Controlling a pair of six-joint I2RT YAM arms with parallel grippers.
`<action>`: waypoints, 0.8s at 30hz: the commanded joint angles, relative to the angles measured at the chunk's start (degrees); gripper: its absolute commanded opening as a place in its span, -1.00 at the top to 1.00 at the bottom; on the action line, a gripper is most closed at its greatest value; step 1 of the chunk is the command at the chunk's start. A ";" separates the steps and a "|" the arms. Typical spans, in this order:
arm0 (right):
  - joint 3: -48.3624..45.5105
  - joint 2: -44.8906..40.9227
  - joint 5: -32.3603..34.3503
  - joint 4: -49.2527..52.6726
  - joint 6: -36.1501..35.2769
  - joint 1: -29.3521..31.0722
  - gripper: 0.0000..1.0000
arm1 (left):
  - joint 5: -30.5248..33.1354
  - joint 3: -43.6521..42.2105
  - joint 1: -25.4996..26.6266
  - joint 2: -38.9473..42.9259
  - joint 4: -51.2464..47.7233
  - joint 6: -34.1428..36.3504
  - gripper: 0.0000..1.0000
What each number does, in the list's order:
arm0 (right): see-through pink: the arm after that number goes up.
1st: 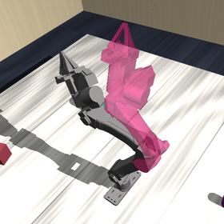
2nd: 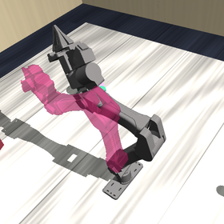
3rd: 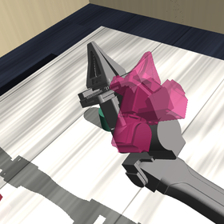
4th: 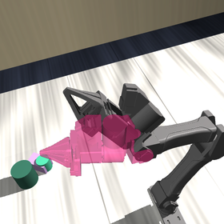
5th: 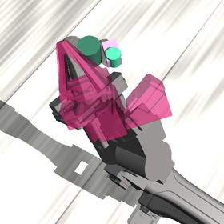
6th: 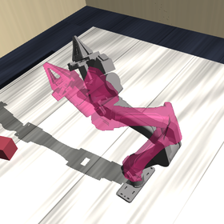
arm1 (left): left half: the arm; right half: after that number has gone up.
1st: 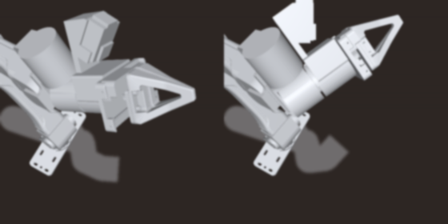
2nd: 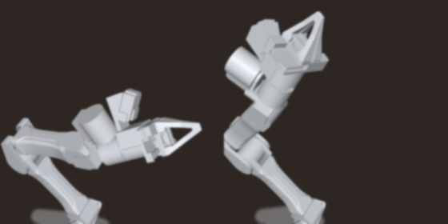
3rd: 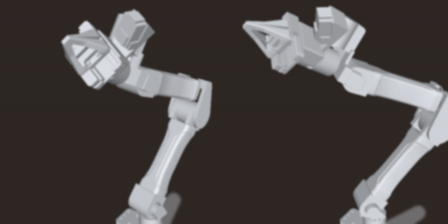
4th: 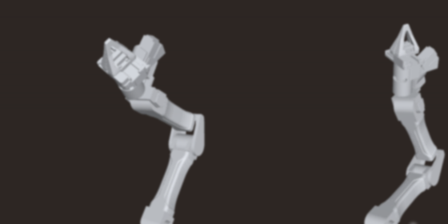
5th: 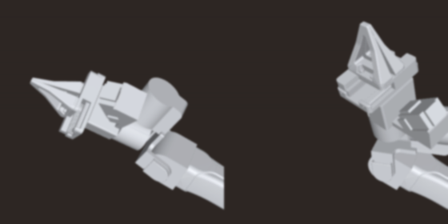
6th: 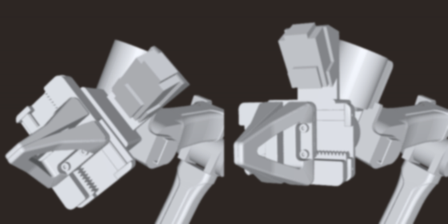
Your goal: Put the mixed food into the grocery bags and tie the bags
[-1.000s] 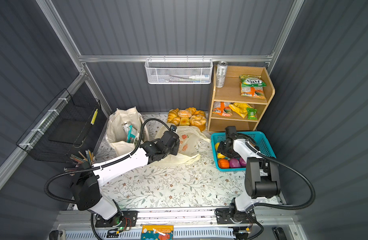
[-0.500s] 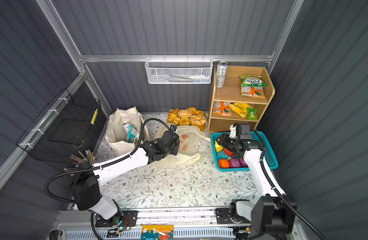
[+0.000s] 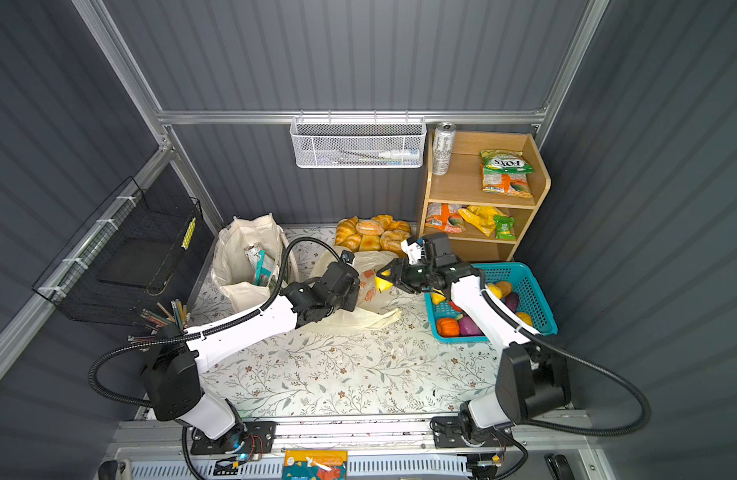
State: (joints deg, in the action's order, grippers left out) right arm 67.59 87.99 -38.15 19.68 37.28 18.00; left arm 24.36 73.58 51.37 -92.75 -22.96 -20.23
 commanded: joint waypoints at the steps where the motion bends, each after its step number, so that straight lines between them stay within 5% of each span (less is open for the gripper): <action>1: 3.61 7.82 4.17 -2.38 1.97 1.57 0.10 | -0.73 2.29 -0.31 1.17 -1.60 -1.06 1.00; 10: 15.02 18.63 3.84 -0.21 0.22 2.30 -0.43 | -0.86 2.71 -0.31 2.21 -2.79 -2.10 1.00; 18: 5.48 1.82 1.53 2.04 -3.12 1.03 -0.63 | -0.61 2.52 -0.31 1.79 -2.70 -3.15 1.00; 24: -4.20 -14.47 2.55 0.94 0.65 -7.72 -0.59 | -1.03 2.57 -0.31 1.52 -2.44 -3.76 1.00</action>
State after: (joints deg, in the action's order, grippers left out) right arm 66.13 77.84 -36.25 19.62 36.84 14.02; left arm 23.90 74.30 51.37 -92.47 -24.43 -22.94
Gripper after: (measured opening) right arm 0.798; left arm 0.047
